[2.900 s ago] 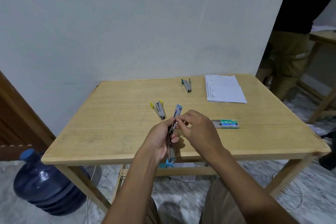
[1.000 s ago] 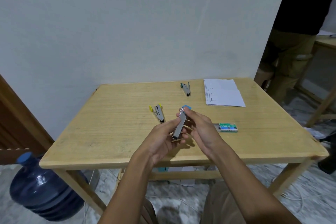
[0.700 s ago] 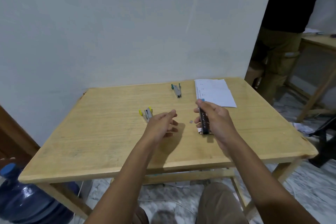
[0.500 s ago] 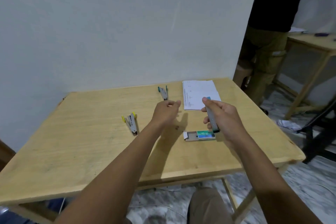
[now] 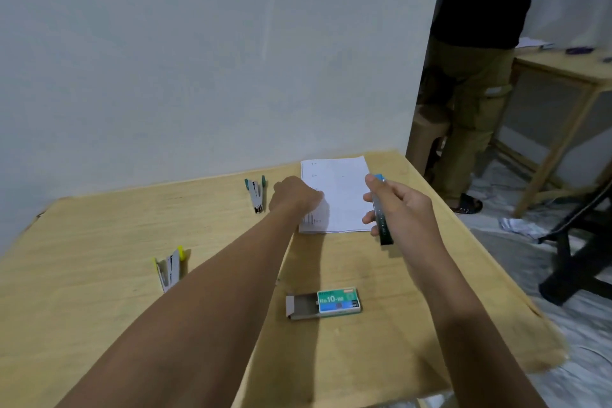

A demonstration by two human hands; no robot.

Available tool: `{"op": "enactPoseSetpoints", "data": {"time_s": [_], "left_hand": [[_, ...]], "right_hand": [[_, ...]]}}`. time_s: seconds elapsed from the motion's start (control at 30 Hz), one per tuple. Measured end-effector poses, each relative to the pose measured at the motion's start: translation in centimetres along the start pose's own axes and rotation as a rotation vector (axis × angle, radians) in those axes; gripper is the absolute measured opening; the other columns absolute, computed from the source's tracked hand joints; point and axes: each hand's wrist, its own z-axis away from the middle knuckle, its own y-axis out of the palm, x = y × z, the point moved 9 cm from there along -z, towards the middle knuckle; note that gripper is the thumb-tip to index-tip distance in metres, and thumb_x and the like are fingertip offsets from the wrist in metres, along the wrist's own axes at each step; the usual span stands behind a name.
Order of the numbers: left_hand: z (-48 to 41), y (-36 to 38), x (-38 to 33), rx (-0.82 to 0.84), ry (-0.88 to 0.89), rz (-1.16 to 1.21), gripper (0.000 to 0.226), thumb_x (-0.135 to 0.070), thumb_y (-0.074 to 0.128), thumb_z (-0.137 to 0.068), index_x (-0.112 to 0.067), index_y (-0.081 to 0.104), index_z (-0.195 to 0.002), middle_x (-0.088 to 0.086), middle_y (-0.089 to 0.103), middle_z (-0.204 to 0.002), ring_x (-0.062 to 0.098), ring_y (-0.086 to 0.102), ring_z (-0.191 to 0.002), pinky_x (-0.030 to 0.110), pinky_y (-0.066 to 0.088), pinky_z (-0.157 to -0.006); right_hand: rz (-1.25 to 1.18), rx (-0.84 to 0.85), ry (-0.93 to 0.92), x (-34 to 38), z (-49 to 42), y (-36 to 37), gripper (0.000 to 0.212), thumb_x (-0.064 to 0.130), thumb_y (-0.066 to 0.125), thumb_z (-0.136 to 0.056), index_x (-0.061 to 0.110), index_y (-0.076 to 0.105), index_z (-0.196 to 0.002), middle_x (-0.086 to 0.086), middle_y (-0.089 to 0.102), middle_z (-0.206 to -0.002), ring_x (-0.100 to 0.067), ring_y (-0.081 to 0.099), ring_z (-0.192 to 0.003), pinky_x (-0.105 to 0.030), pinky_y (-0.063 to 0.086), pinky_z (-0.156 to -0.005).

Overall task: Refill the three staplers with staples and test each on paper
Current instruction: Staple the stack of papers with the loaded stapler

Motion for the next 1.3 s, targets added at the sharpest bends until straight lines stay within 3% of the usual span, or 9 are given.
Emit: {"op": "enactPoseSetpoints", "data": {"time_s": [0.13,0.23,0.33,0.43,0.63,0.87,1.0,1.1,1.3], "left_hand": [[-0.3,0.0,0.1,0.019,-0.018,0.213,0.032,-0.029,0.07,-0.087,-0.008,0.049,-0.074,0.006,0.061,-0.085,0.018,0.054,-0.065,0.026,0.04,-0.056],[1.1,-1.3,0.2,0.051,0.037,0.423,0.034,-0.021,0.071,-0.089,-0.013,0.048,-0.064,0.001,0.054,-0.067,0.011,0.044,-0.054,0.02,0.033,-0.047],[3.4,-3.8,0.7,0.057,0.109,0.533,0.014,-0.02,0.067,-0.092,-0.01,0.069,-0.082,-0.01,0.057,-0.068,0.003,0.044,-0.051,0.008,0.032,-0.038],[6.1,-6.4,1.6,0.088,0.168,0.554,0.015,-0.025,0.066,-0.093,-0.014,0.074,-0.1,-0.014,0.06,-0.076,0.002,0.045,-0.058,0.009,0.036,-0.047],[11.9,-11.3,4.4,0.159,0.26,0.658,0.022,-0.03,0.065,-0.093,-0.017,0.074,-0.108,-0.015,0.043,-0.051,0.011,0.029,-0.052,0.022,0.025,-0.053],[16.7,-14.3,8.3,0.149,0.236,0.792,0.018,-0.029,0.059,-0.097,-0.014,0.067,-0.096,0.0,0.053,-0.067,0.014,0.041,-0.052,0.022,0.032,-0.052],[18.5,-14.8,10.0,0.175,0.188,0.982,0.023,-0.037,0.063,-0.093,-0.015,0.061,-0.098,0.005,0.063,-0.092,0.023,0.067,-0.08,0.035,0.054,-0.07],[19.5,-14.8,10.9,0.186,0.187,1.187,0.03,-0.028,0.07,-0.09,-0.011,0.056,-0.111,0.01,0.065,-0.117,0.031,0.067,-0.107,0.046,0.058,-0.085],[20.4,-16.3,12.7,-0.032,0.201,1.412,0.04,-0.001,0.059,-0.094,-0.013,0.042,-0.128,0.008,0.07,-0.113,0.023,0.068,-0.092,0.035,0.06,-0.075]], "right_hand": [[0.024,0.004,0.014,-0.3,-0.8,0.4,0.023,0.047,0.064,-0.089,0.025,0.067,-0.084,0.007,0.069,-0.071,-0.013,0.058,-0.055,-0.032,0.049,-0.059],[0.059,0.024,0.041,-0.7,-0.7,0.5,0.031,0.049,0.063,-0.089,0.018,0.067,-0.093,0.003,0.065,-0.078,-0.009,0.053,-0.053,-0.024,0.046,-0.05],[0.075,0.037,0.046,-0.8,-0.4,0.4,0.05,0.051,0.065,-0.087,0.003,0.055,-0.087,-0.005,0.044,-0.071,-0.013,0.036,-0.052,-0.022,0.033,-0.042],[0.105,0.025,-0.008,-0.2,0.1,0.2,0.044,0.051,0.069,-0.084,0.013,0.048,-0.079,0.002,0.032,-0.059,-0.009,0.028,-0.047,-0.025,0.03,-0.046],[0.124,-0.067,0.064,0.8,2.4,0.2,0.031,0.049,0.068,-0.086,0.02,0.059,-0.081,0.006,0.049,-0.061,-0.009,0.04,-0.052,-0.026,0.033,-0.052],[0.015,0.115,0.108,1.5,6.2,4.7,0.034,0.046,0.067,-0.086,0.015,0.064,-0.1,-0.001,0.042,-0.061,-0.009,0.032,-0.04,-0.027,0.023,-0.046],[-0.138,0.193,0.128,1.3,8.3,7.5,0.02,0.035,0.071,-0.086,0.019,0.059,-0.089,0.004,0.039,-0.061,-0.009,0.029,-0.04,-0.028,0.021,-0.048],[-0.232,0.254,0.156,0.9,10.3,9.6,0.017,0.028,0.07,-0.088,0.016,0.059,-0.094,0.008,0.048,-0.061,-0.008,0.028,-0.042,-0.023,0.024,-0.043],[-0.037,0.264,0.157,-0.7,13.0,11.3,0.035,0.043,0.073,-0.081,0.013,0.065,-0.099,-0.002,0.06,-0.085,-0.007,0.032,-0.037,-0.028,0.027,-0.049]]}}
